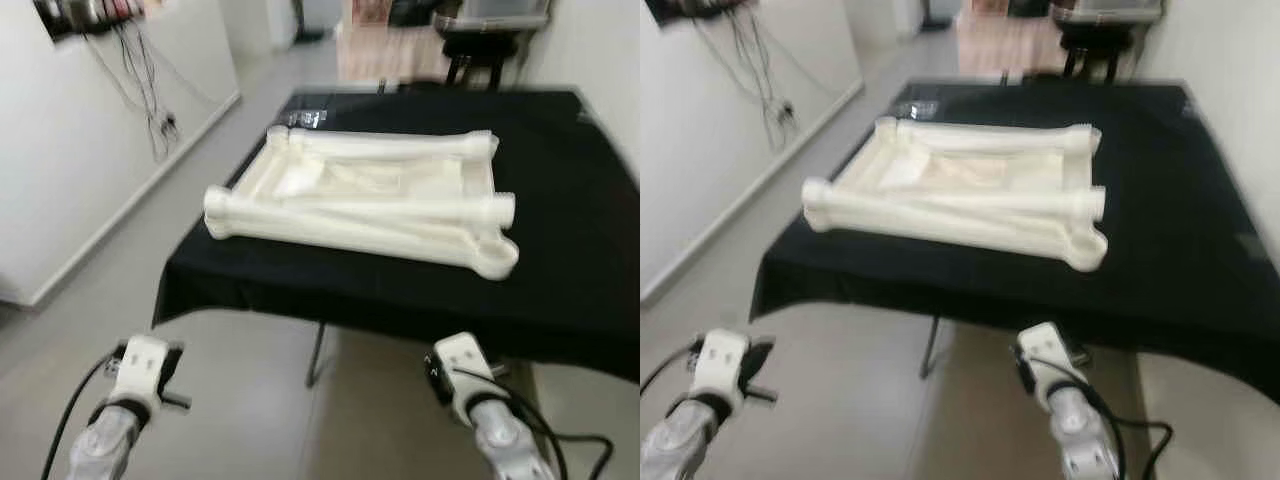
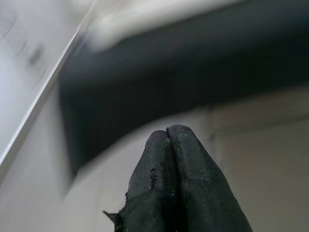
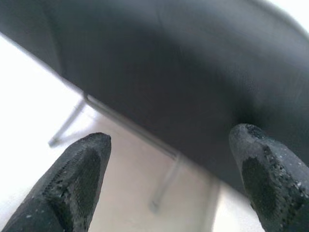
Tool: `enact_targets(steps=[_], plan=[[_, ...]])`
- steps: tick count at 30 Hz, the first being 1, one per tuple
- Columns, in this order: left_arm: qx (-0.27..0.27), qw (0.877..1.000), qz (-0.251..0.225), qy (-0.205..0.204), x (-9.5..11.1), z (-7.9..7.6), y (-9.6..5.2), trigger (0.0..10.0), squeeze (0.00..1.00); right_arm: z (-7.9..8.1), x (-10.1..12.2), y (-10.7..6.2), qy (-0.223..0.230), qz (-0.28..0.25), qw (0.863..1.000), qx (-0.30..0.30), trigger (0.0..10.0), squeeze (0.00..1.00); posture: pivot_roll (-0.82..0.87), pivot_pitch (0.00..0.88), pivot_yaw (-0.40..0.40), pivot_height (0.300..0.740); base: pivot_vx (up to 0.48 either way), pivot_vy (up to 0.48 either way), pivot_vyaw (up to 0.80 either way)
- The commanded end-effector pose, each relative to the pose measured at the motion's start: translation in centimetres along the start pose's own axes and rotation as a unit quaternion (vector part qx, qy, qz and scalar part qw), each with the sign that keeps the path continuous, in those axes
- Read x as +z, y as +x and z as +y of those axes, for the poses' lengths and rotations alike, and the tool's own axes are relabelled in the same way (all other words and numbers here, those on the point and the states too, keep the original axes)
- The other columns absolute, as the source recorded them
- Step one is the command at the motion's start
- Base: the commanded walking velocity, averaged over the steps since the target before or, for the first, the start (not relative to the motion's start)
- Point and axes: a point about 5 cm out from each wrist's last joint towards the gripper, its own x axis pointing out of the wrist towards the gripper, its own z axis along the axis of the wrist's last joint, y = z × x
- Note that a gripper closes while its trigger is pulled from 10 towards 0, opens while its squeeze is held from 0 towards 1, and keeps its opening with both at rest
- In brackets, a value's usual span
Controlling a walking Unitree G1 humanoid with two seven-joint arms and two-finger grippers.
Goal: Building children table
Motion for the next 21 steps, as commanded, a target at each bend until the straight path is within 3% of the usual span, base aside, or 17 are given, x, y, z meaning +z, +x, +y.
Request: enact_targets(steps=[1, 2, 3, 6, 7, 8, 9, 11, 12, 16, 17, 18, 21], plan=[[-0.011, 1.000, 0.016, 0.003, -0.4, -0.6, -0.3, 10.0, 0.00, 0.8, -0.1, -0.4, 0.007, 0.006, 0.999, 0.033, 10.0, 0.00, -0.09, 0.000, 0.071, 0.740, 0.000, 0.000, 0.00], [-0.042, 0.999, -0.010, 0.008, 1.0, -2.5, 0.0, 10.0, 0.00, 1.4, 0.8, -1.5, -0.006, -0.018, 0.994, 0.107, 10.0, 0.00, -0.10, 0.000, 0.071, 0.740, 0.000, 0.000, 0.00], [-0.063, 0.998, -0.021, -0.004, 1.7, -3.5, 0.2, 10.0, 0.00, 1.8, 1.5, -1.9, 0.000, -0.039, 0.989, 0.143, 10.0, 0.00, -0.10, 0.000, 0.073, 0.740, 0.000, 0.000, 0.00], [-0.073, 0.997, -0.029, -0.020, 2.2, -4.2, 0.3, 10.0, 0.00, 2.0, 2.4, -2.2, 0.016, -0.066, 0.984, 0.166, 10.0, 0.00, -0.10, 0.000, 0.073, 0.740, 0.000, 0.000, 0.00], [-0.072, 0.996, -0.038, -0.028, 2.5, -4.6, 0.5, 10.0, 0.00, 2.1, 3.4, -2.3, 0.046, -0.097, 0.978, 0.178, 10.0, 0.00, -0.11, 0.000, 0.075, 0.740, 0.000, 0.000, 0.00], [-0.072, 0.996, -0.038, -0.028, 2.5, -4.6, 0.5, 10.0, 0.00, 2.1, 3.4, -2.3, 0.046, -0.097, 0.978, 0.178, 10.0, 0.00, -0.11, 0.000, 0.075, 0.740, 0.000, 0.000, 0.00], [-0.078, 0.995, -0.049, -0.045, 2.9, -5.0, 0.7, 10.0, 0.00, 2.1, 4.8, -2.3, 0.087, -0.130, 0.971, 0.181, 10.0, 0.00, -0.11, 0.000, 0.077, 0.740, 0.000, 0.000, 0.00], [-0.029, 0.997, -0.056, -0.051, 3.5, -4.8, 0.9, 10.0, 0.00, 1.6, 7.0, -1.7, 0.165, -0.162, 0.966, 0.117, 10.0, 0.00, -0.10, 0.000, 0.077, 0.740, 0.000, 0.000, 0.00], [-0.013, 0.997, -0.049, -0.059, 3.5, -4.5, 1.0, 10.0, 0.00, 1.4, 7.6, -1.3, 0.184, -0.151, 0.967, 0.086, 10.0, 0.00, -0.09, 0.000, 0.080, 0.740, 0.000, 0.000, 0.00], [0.010, 0.997, -0.030, -0.071, 3.7, -4.1, 1.0, 10.0, 0.00, 1.1, 8.6, -0.3, 0.205, -0.122, 0.969, 0.059, 10.0, 0.00, -0.08, 0.000, 0.082, 0.740, 0.000, 0.000, 0.00], [0.007, 0.998, -0.028, -0.063, 4.4, -4.0, 1.0, 10.0, 0.00, 1.1, 9.9, 0.3, 0.251, -0.143, 0.953, 0.093, 10.0, 0.00, -0.07, 0.000, 0.081, 0.740, 0.000, 0.000, 0.00], [-0.002, 0.997, -0.031, -0.064, 4.8, -4.0, 1.0, 10.0, 0.00, 0.9, 10.4, 0.5, 0.261, -0.160, 0.947, 0.100, 10.0, 0.00, -0.06, 0.000, 0.082, 0.740, 0.000, 0.000, 0.00], [-0.007, 0.997, -0.034, -0.063, 5.2, -4.0, 1.0, 10.0, 0.00, 0.7, 10.7, 0.8, 0.264, -0.170, 0.945, 0.091, 10.0, 0.00, -0.06, 0.000, 0.083, 0.740, 0.000, 0.000, 0.00]])
